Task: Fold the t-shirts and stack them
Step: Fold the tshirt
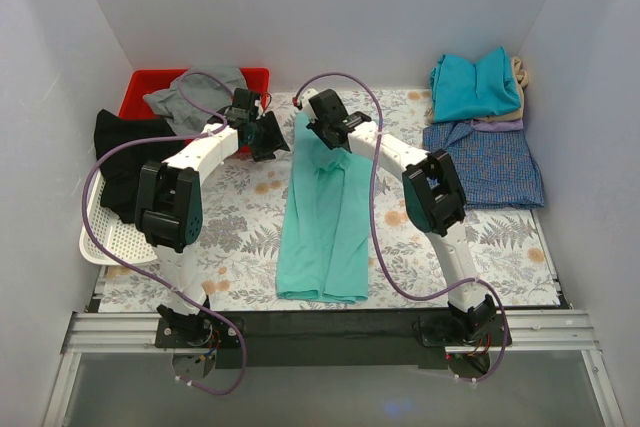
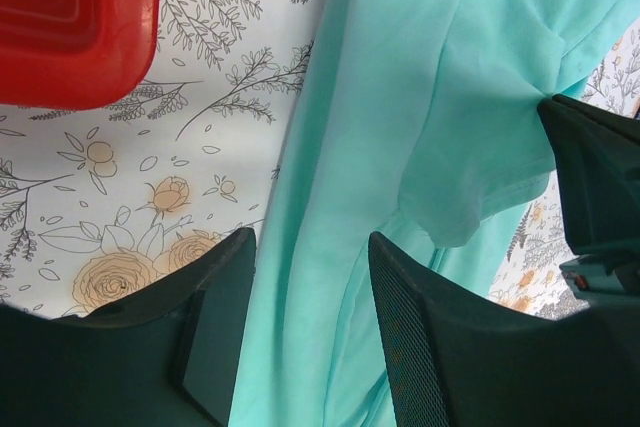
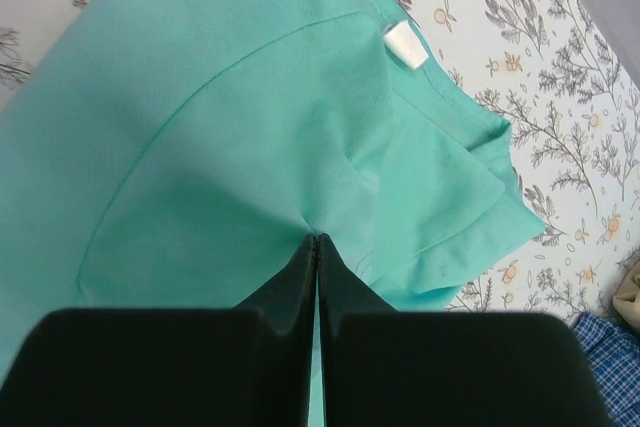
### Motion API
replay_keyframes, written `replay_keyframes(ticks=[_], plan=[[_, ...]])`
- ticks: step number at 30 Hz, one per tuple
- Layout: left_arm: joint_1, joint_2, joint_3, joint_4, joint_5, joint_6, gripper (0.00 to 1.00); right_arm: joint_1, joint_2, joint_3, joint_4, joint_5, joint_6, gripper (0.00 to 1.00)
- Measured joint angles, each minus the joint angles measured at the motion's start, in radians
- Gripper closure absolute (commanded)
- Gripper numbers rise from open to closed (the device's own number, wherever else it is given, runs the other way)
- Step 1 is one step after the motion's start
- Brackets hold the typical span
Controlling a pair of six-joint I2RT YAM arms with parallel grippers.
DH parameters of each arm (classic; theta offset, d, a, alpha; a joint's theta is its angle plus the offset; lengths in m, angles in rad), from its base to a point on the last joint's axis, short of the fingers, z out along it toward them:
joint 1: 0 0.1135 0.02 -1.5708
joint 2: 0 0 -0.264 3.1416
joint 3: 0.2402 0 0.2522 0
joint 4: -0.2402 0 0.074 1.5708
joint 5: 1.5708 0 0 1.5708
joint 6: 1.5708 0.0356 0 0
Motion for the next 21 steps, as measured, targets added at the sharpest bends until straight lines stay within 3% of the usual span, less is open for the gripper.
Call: replay_keyframes(ticks=[7, 8, 9, 10, 12, 21], plan=[[0.000, 0.000, -0.003, 0.001, 0.003, 0.001, 0.53, -0.019, 0.000, -0.027, 0.001, 0.042, 0.021, 0.95], [0.000, 0.000, -0.003, 0.001, 0.003, 0.001, 0.53, -0.020, 0.000, -0.027, 0.002, 0.045, 0.024, 0.91], [0.000, 0.000, -0.003, 0.001, 0.005, 0.002, 0.53, -0.022, 0.000, -0.027, 0.005, 0.050, 0.028, 0.69], [0.000, 0.000, -0.003, 0.001, 0.007, 0.004, 0.53, -0.024, 0.000, -0.027, 0.008, 0.054, 0.037, 0.58], [0.000, 0.001, -0.003, 0.002, 0.014, 0.005, 0.53, -0.026, 0.000, -0.027, 0.008, 0.065, 0.052, 0.46], [0.000, 0.042, 0.014, 0.006, 0.081, 0.024, 0.53, -0.032, -0.018, -0.073, 0.023, 0.062, 0.107, 0.44]])
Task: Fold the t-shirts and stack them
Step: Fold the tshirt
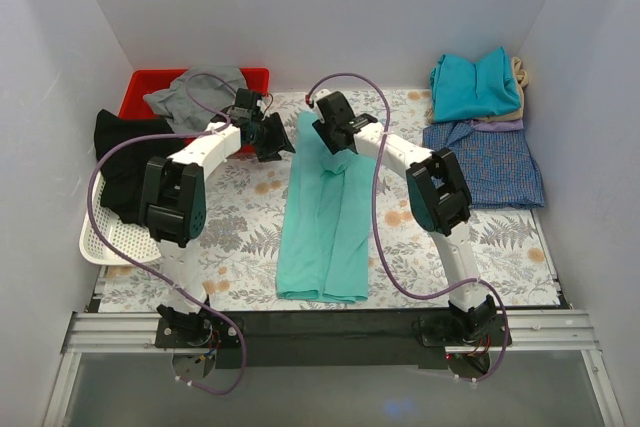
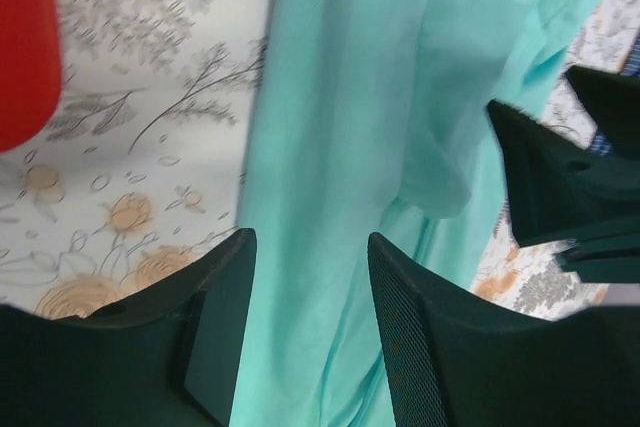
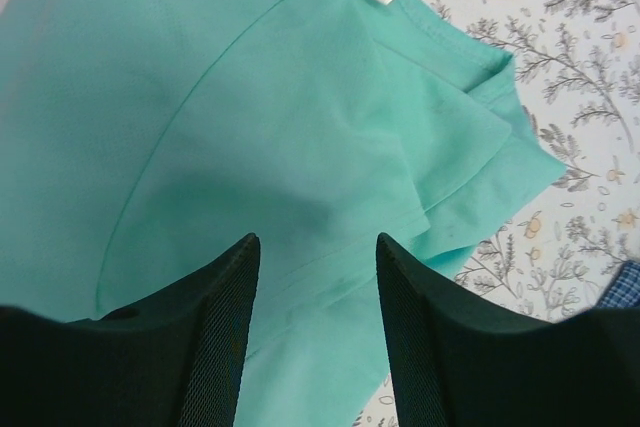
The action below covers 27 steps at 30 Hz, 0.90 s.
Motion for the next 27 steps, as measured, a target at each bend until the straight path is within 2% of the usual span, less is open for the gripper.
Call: replay_keyframes(ticks=[10, 19, 27], plan=[[-0.003, 0.209, 0.248, 0.088, 0.191, -0.014, 0.54, -0.031, -0.032, -0.103, 0.032, -0.147, 0.111, 0.45], [-0.036, 0.353, 0.253, 0.127, 0.241, -0.027, 0.56, -0.056, -0.037, -0.183, 0.057, -0.202, 0.156, 0.46], [-0.076, 0.320, 0.243, 0.106, 0.078, -0.002, 0.57, -0.068, -0.050, -0.183, 0.057, -0.177, 0.146, 0.44]])
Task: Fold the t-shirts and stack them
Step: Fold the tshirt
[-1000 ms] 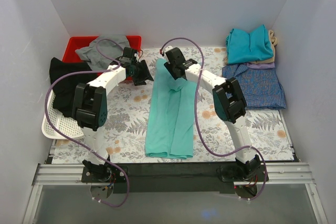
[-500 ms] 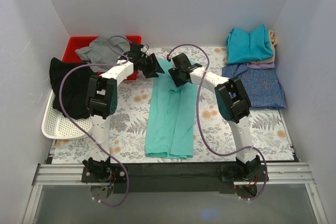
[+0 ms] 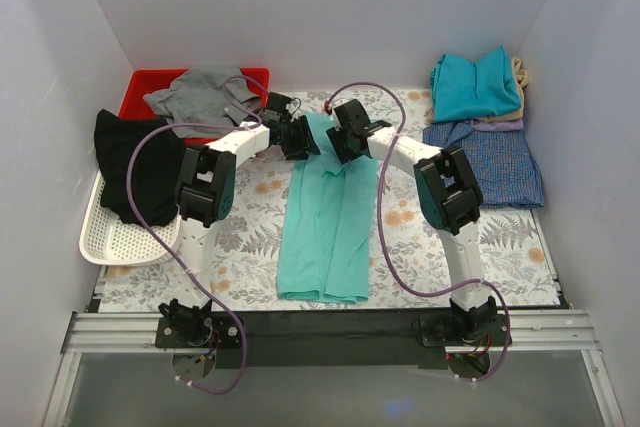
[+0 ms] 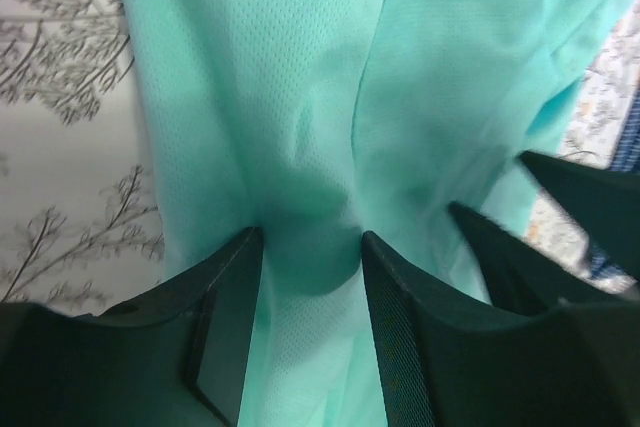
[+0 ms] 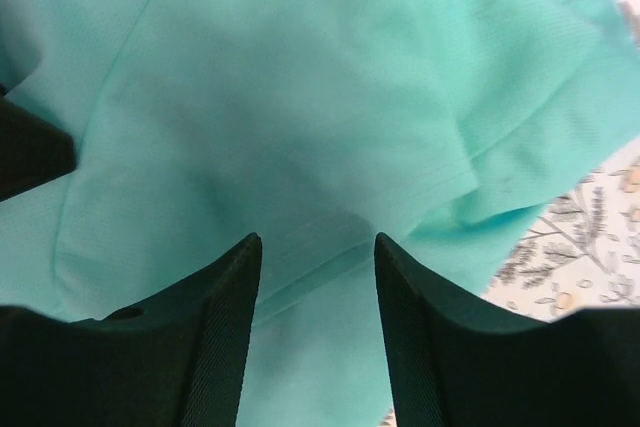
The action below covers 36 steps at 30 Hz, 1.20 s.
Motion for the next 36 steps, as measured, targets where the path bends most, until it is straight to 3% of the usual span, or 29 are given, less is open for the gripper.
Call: replay_keyframes(ticks=[9, 14, 26, 32, 36], plan=[[-0.023, -0.120, -0.103, -0.088, -0.186, 0.055, 0.55, -0.050, -0.176, -0.035, 0.027, 0.043, -0.051, 0.43], [-0.027, -0.195, -0.180, -0.122, -0.234, 0.071, 0.54, -0.063, -0.320, -0.166, 0.045, 0.032, -0.045, 0.43], [-0.147, -0.663, -0.559, -0.034, -0.096, 0.019, 0.54, -0.025, -0.678, -0.668, 0.021, -0.383, 0.126, 0.44], [-0.178, -0.686, -0.769, -0.008, -0.061, -0.037, 0.54, 0.052, -0.729, -0.798, 0.053, -0.498, 0.211, 0.43], [-0.185, -0.661, -0.798, -0.001, -0.057, -0.061, 0.55, 0.079, -0.718, -0.830, 0.075, -0.519, 0.254, 0.43]])
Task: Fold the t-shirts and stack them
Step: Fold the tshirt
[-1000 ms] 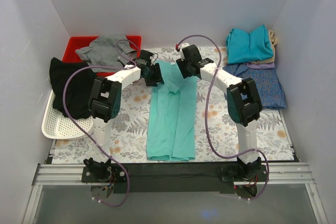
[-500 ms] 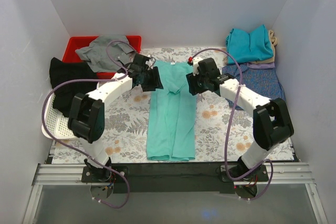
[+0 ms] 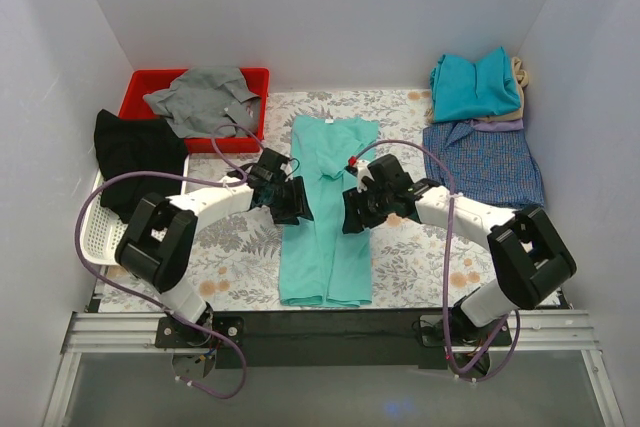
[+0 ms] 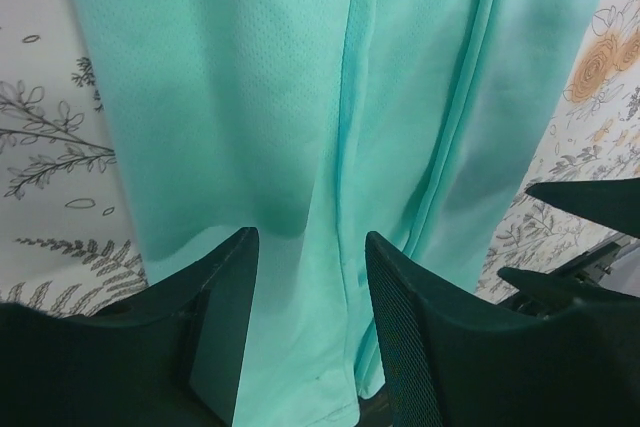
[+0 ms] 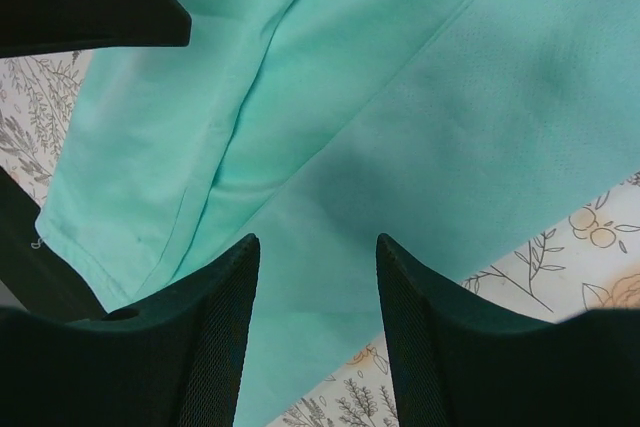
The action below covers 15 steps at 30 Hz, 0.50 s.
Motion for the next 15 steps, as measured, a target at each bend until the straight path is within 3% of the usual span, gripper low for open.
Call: replay_keyframes(ticks=[15], plan=[[-0.086, 0.184, 0.108, 0.068, 0.061, -0.043, 0.55, 0.011, 0.143, 0.026, 0.019, 0.150, 0.070, 0.43]])
